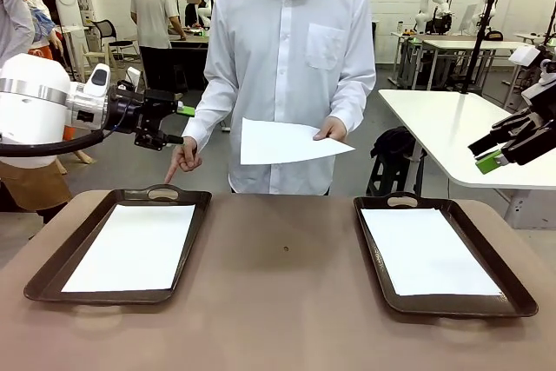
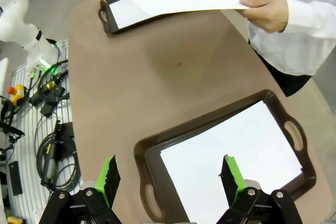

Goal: Sort the A4 documents.
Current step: Receive the A4 Paper.

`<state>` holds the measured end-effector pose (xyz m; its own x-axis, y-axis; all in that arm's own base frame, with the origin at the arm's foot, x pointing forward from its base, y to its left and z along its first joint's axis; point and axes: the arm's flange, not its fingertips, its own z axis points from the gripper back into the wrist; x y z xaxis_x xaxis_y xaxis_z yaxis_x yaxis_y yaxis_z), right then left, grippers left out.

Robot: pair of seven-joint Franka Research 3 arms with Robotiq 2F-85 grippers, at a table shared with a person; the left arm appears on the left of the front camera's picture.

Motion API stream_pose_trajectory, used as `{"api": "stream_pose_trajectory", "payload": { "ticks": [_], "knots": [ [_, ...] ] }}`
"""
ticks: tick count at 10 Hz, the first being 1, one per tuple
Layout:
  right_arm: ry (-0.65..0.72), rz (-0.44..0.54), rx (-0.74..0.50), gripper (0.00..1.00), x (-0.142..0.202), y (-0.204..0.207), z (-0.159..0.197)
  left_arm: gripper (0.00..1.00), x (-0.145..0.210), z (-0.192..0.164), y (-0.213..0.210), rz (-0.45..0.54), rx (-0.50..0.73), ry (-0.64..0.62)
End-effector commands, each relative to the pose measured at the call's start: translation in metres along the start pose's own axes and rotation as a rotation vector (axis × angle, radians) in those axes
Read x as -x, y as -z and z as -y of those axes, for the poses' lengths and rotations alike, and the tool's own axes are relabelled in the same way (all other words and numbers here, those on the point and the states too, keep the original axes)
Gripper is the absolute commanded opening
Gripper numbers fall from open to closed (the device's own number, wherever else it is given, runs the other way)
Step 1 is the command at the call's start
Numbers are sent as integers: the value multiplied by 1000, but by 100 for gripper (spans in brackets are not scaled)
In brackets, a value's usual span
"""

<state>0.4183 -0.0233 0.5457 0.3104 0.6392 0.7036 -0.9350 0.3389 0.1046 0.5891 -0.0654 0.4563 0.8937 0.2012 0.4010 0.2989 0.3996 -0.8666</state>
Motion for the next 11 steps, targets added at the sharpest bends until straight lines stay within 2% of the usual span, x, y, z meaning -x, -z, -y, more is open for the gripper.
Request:
{"api": "stream_pose_trajectory", "payload": {
  "ticks": [1, 5, 8, 11],
  "knots": [
    [-3, -8, 3, 100, 0, 1, 0, 100, -13, -3, 18, 37, 30, -63],
    [-3, -8, 3, 100, 0, 1, 0, 100, -6, -8, 66, -20, 59, -125],
    [-3, -8, 3, 100, 0, 1, 0, 100, 8, -3, 84, -25, 189, -204],
    [-3, -8, 3, 100, 0, 1, 0, 100, 22, 7, 103, -76, 232, -224]
  ]
}}
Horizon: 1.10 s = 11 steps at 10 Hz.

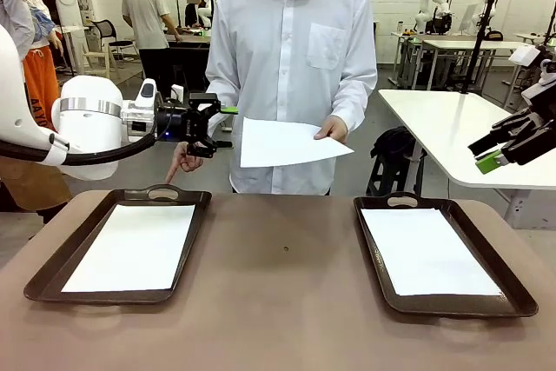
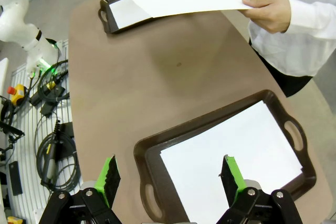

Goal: Sort the A4 documents.
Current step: Receive the A4 Paper.

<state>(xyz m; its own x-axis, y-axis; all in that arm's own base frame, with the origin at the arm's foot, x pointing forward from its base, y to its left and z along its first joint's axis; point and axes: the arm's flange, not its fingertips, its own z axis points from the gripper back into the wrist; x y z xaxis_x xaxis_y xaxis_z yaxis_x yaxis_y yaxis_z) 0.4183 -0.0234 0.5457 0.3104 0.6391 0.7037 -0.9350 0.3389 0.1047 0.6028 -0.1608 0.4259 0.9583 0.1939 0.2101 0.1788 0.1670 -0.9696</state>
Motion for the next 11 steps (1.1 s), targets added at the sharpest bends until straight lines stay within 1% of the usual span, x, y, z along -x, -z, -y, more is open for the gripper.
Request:
{"api": "stream_pose_trajectory", "payload": {
  "ticks": [1, 3, 6, 11],
  "knots": [
    [-3, -8, 3, 100, 0, 1, 0, 100, 8, -2, 5, -23, 29, -39],
    [-3, -8, 3, 100, 0, 1, 0, 100, 16, -6, 13, -55, 17, -61],
    [-3, -8, 3, 100, 0, 1, 0, 100, 17, -9, 28, -70, 79, -90],
    [-3, -8, 3, 100, 0, 1, 0, 100, 13, -7, 38, -60, 77, -75]
  ]
}}
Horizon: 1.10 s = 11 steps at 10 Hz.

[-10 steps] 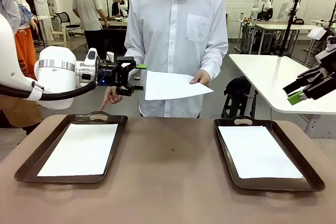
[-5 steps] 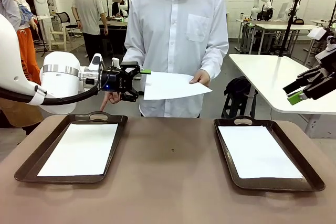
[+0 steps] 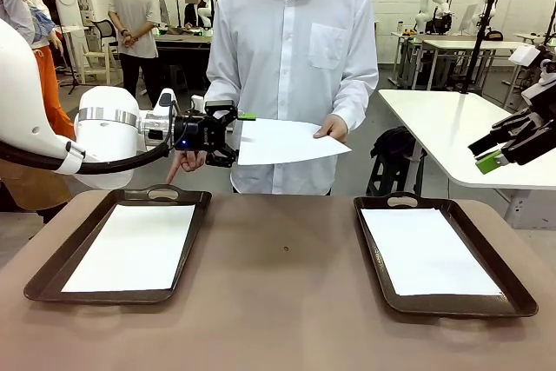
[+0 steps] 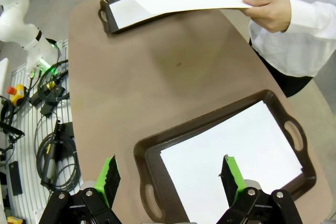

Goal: Sort the A4 documents.
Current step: Receive the A4 Paper.

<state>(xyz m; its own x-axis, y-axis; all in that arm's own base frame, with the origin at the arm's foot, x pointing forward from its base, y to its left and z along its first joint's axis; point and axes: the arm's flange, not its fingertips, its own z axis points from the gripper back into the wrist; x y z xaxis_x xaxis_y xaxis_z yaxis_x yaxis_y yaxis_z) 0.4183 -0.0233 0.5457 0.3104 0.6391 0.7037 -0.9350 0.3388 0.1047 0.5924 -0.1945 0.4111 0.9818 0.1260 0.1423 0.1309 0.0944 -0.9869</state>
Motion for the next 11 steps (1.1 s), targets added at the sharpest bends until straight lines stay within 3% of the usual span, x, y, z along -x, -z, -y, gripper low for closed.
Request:
{"api": "stream_pose_trajectory", "payload": {
  "ticks": [1, 6, 11],
  "knots": [
    [-3, -8, 3, 100, 0, 1, 0, 100, -9, -1, 6, 19, 21, -14],
    [-3, -8, 3, 100, 0, 1, 0, 52, -10, -2, 8, 25, 89, -51],
    [-3, -8, 3, 100, 0, 1, 0, 1, -11, -2, 7, 45, 72, -40]
  ]
}}
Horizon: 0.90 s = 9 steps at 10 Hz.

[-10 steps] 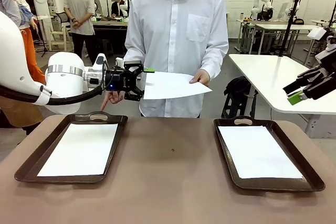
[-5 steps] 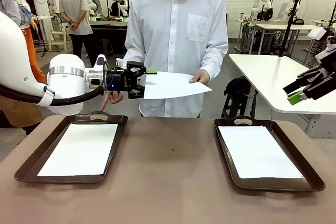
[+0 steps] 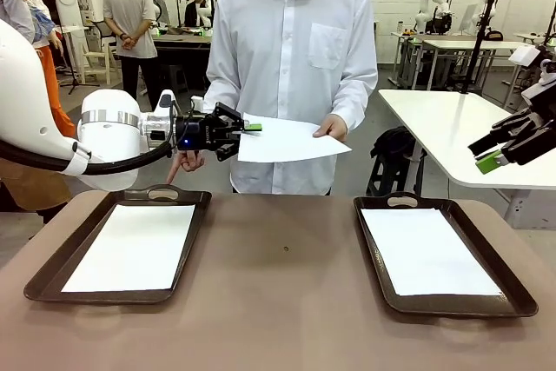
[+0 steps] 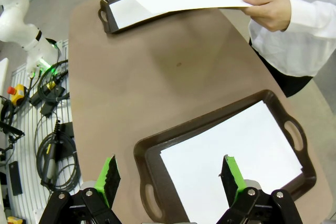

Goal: Sort the A4 documents.
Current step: Receive the A4 Paper.

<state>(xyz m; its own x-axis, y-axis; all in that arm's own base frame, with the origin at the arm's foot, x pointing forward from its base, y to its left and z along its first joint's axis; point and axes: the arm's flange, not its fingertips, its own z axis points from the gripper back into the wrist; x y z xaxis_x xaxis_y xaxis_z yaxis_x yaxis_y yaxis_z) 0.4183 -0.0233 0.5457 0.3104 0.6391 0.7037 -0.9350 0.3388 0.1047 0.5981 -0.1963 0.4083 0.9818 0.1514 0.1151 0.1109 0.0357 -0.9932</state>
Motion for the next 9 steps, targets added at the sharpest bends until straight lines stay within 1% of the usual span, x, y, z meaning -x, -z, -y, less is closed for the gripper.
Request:
{"api": "stream_pose_trajectory", "payload": {
  "ticks": [1, 6, 7, 8, 9],
  "knots": [
    [-3, -8, 3, 100, 0, 1, 0, 0, -6, 1, 4, 21, 18, -8],
    [-3, -8, 3, 100, 0, 1, 0, 0, -4, 1, 2, 19, -5, -8],
    [-3, -8, 3, 100, 0, 1, 0, 0, -2, 1, 1, 6, -4, 1],
    [-3, -8, 3, 100, 0, 1, 0, 0, 3, 7, -1, -52, 8, -16],
    [-3, -8, 3, 100, 0, 1, 0, 0, 0, 0, -1, 3, -2, 0]
  ]
}}
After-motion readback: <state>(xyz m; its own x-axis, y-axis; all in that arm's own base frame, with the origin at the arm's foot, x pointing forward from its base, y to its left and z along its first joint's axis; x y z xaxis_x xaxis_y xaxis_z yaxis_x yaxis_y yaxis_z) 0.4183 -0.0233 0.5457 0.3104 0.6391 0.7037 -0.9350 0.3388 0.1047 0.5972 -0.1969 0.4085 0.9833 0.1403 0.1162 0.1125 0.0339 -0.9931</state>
